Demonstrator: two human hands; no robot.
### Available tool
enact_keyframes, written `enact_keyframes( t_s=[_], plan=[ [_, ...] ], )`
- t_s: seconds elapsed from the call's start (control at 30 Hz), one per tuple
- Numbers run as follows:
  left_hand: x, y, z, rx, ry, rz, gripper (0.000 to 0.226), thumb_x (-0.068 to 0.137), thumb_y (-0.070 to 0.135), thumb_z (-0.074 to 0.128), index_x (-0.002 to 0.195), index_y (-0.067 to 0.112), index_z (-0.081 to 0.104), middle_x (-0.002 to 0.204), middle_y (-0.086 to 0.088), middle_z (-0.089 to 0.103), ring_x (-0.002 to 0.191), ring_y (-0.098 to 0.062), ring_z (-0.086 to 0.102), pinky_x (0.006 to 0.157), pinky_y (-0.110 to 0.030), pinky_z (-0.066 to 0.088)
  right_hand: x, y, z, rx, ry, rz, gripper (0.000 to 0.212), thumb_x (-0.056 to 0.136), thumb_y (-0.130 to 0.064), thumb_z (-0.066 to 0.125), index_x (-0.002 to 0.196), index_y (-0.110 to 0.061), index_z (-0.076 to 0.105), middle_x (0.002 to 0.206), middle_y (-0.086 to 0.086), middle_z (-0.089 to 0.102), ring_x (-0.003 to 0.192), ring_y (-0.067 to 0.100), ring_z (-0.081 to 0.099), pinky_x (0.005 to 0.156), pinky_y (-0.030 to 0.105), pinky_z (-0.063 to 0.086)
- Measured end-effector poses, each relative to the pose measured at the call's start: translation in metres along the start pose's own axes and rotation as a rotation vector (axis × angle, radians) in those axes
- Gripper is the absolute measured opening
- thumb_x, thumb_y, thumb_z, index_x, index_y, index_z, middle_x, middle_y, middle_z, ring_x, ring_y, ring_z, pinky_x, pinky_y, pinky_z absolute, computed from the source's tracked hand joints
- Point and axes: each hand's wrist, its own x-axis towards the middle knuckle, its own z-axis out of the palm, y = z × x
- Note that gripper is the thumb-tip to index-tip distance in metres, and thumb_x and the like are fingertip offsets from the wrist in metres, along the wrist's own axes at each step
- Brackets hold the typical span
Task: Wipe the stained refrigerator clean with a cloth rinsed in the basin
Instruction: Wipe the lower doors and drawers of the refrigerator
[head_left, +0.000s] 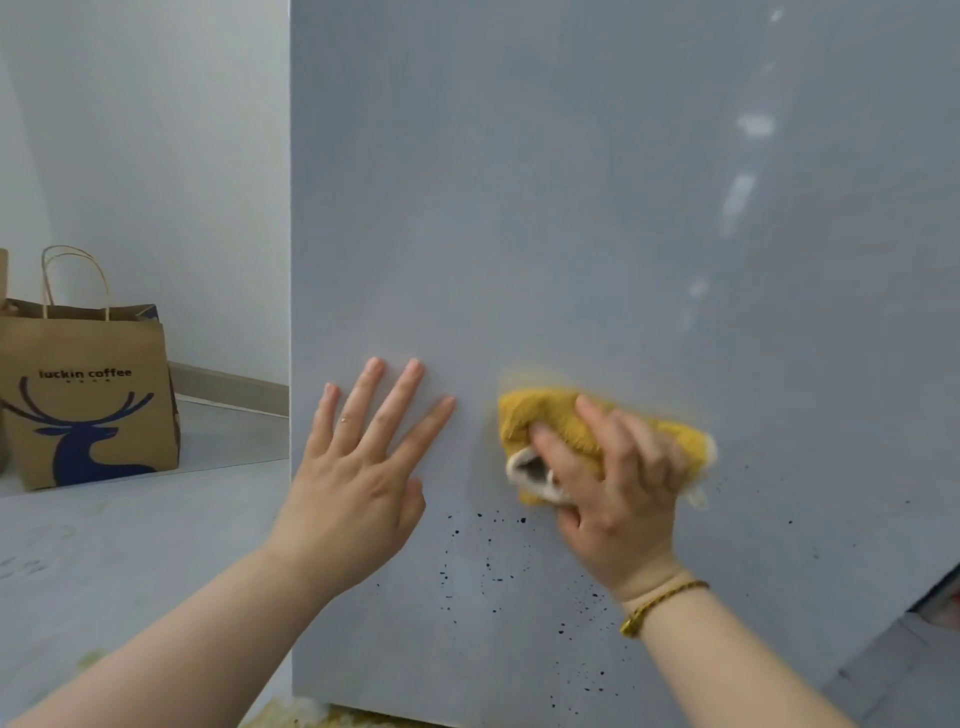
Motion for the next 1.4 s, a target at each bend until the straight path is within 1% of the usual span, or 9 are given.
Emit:
enact_keyframes(
  t_s=[0.13,0.3,0.47,0.67,0.83,0.93,1.07,1.23,1.4],
  plan=[
    [-0.001,-0.001,0.007,0.065,-0.015,-0.005,0.056,0.094,0.051,0.010,0.138,0.021,0.027,0.144,-0.008,0.021,0.134,-0.030,0.004,0.110,-0.042,0.002,-0.061,-0.005,-0.002,0.047,-0.191,-0.310,0.021,0.095,-0.030,0.042,0.114,-0.033,0.050,0.120,-0.004,0.045,0.102,0.017,0.045,0.099,0.031,0.023],
    [-0.007,0.004,0.010,0.062,0.023,-0.025,0.057,0.093,0.053,0.008,0.140,0.024,0.020,0.144,-0.010,0.020,0.134,-0.031,0.003,0.109,-0.041,0.003,-0.043,0.025,-0.013,0.142,-0.256,-0.517,0.021,0.095,-0.019,0.040,0.110,-0.027,0.052,0.115,-0.002,0.047,0.096,0.018,0.046,0.095,0.032,0.023],
    [-0.003,0.023,0.011,0.022,0.063,-0.124,0.065,0.091,0.057,0.009,0.137,0.014,0.026,0.143,-0.014,0.018,0.131,-0.039,0.011,0.107,-0.052,0.015,0.022,0.096,-0.037,-0.033,-0.020,-0.155,0.024,0.094,-0.017,0.043,0.113,-0.028,0.054,0.117,0.002,0.048,0.097,0.024,0.042,0.088,0.035,0.029],
    [0.002,0.031,0.016,0.017,0.050,-0.144,0.066,0.089,0.061,0.010,0.136,0.019,0.029,0.143,-0.017,0.016,0.129,-0.042,0.010,0.094,-0.063,0.020,-0.026,0.064,-0.025,-0.061,0.056,0.180,0.031,0.098,-0.022,0.024,0.111,-0.022,0.052,0.118,0.009,0.042,0.102,0.028,0.039,0.094,0.040,0.028],
    [-0.001,0.028,0.019,0.021,0.018,-0.141,0.068,0.088,0.062,0.011,0.137,0.018,0.029,0.143,-0.017,0.015,0.129,-0.042,0.010,0.092,-0.066,0.025,-0.100,0.066,-0.039,-0.054,-0.277,-0.237,0.021,0.092,-0.021,0.046,0.111,-0.029,0.052,0.121,0.002,0.046,0.106,0.023,0.044,0.105,0.038,0.024],
    [-0.002,0.038,0.020,0.000,0.049,-0.187,0.066,0.089,0.060,0.014,0.137,0.017,0.028,0.143,-0.016,0.014,0.129,-0.039,0.010,0.093,-0.064,0.027,-0.095,0.080,-0.051,0.008,-0.354,-0.347,0.027,0.095,-0.014,0.037,0.111,-0.030,0.052,0.122,0.001,0.046,0.105,0.022,0.044,0.102,0.036,0.025],
    [-0.001,0.054,0.025,0.006,0.102,-0.198,0.064,0.090,0.053,0.017,0.137,0.011,0.024,0.143,-0.015,0.014,0.132,-0.035,0.010,0.106,-0.054,0.020,-0.054,0.107,-0.064,0.002,-0.196,-0.133,0.033,0.096,-0.007,0.033,0.112,-0.027,0.053,0.119,0.005,0.047,0.099,0.028,0.042,0.090,0.038,0.033],
    [-0.011,0.071,0.037,-0.004,0.097,0.093,0.053,0.092,0.045,0.024,0.140,0.022,0.019,0.144,-0.013,0.021,0.135,-0.030,0.008,0.108,-0.049,0.011,-0.043,0.120,-0.056,-0.158,0.124,0.426,0.055,0.071,0.011,0.037,0.118,-0.013,0.049,0.121,0.014,0.037,0.096,0.032,0.038,0.084,0.037,0.032],
    [-0.013,0.091,0.052,0.075,0.022,0.102,0.059,0.081,0.043,0.035,0.137,0.025,0.030,0.146,-0.013,0.019,0.140,-0.033,-0.001,0.101,-0.061,0.013,-0.110,0.073,-0.050,-0.099,-0.040,0.419,0.057,0.073,0.001,0.037,0.124,-0.025,0.042,0.119,0.016,0.038,0.096,0.032,0.039,0.085,0.042,0.032]
  ],
)
